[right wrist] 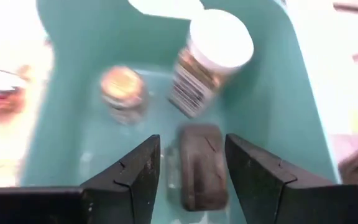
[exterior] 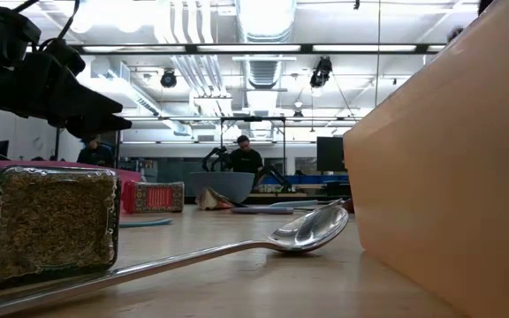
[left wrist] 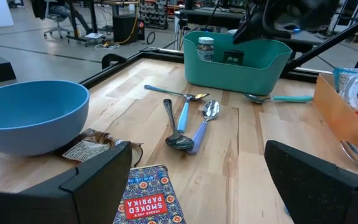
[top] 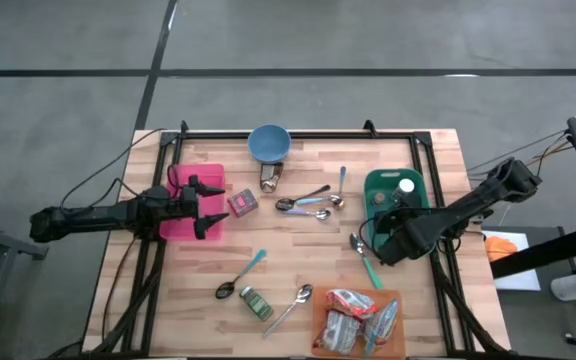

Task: Pick & Place Food Item
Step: Put the green seasoning can into the green bin, then put the green seasoning bottle into the green bin

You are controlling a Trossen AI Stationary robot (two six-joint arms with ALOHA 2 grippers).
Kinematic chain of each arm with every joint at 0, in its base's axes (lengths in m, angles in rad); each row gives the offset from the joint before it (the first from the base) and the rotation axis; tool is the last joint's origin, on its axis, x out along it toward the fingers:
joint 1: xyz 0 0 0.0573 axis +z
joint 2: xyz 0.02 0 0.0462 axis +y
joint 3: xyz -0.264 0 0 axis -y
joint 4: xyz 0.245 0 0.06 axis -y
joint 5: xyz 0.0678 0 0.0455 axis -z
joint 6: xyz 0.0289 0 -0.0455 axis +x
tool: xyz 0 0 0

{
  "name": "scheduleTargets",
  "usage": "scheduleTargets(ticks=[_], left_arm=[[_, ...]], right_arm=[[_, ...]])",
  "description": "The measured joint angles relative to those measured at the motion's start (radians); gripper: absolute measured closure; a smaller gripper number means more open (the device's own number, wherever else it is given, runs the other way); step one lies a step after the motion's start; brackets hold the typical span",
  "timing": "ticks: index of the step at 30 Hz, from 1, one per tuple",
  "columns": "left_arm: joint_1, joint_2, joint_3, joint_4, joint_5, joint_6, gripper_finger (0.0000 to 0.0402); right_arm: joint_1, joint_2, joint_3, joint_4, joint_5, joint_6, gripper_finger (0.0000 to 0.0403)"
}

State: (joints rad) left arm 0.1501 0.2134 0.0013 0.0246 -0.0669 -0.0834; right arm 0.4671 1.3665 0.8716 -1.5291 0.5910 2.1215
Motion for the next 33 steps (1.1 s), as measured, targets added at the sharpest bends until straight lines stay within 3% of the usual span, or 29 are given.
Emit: scheduleTargets(ticks=[6,11,21,26,33], left_arm=[[0.000,0.000,0.000,0.000,0.000,0.000,0.0030],[0.000,0.000,0.000,0.000,0.000,0.000,0.0030],[0.000,0.000,0.000,0.000,0.000,0.000,0.0030],[0.000,0.000,0.000,0.000,0.000,0.000,0.0030],[0.000,0.000,0.000,0.000,0.000,0.000,0.0030]], right_arm=[[0.000,-0.042,0.188,0.012,0.157,-0.287,0.0224],[0.000,-0.039,0.347,0.079,0.206,-0.597,0.0223],[-0.001,0.002,0.505,0.419,0.199,-1.166,0.0223],[-0.003,0.031,0.505,0.604,0.183,-1.346,0.0223],[-0.030,0.113,0.514,0.736,0.055,-1.471,0.0223]])
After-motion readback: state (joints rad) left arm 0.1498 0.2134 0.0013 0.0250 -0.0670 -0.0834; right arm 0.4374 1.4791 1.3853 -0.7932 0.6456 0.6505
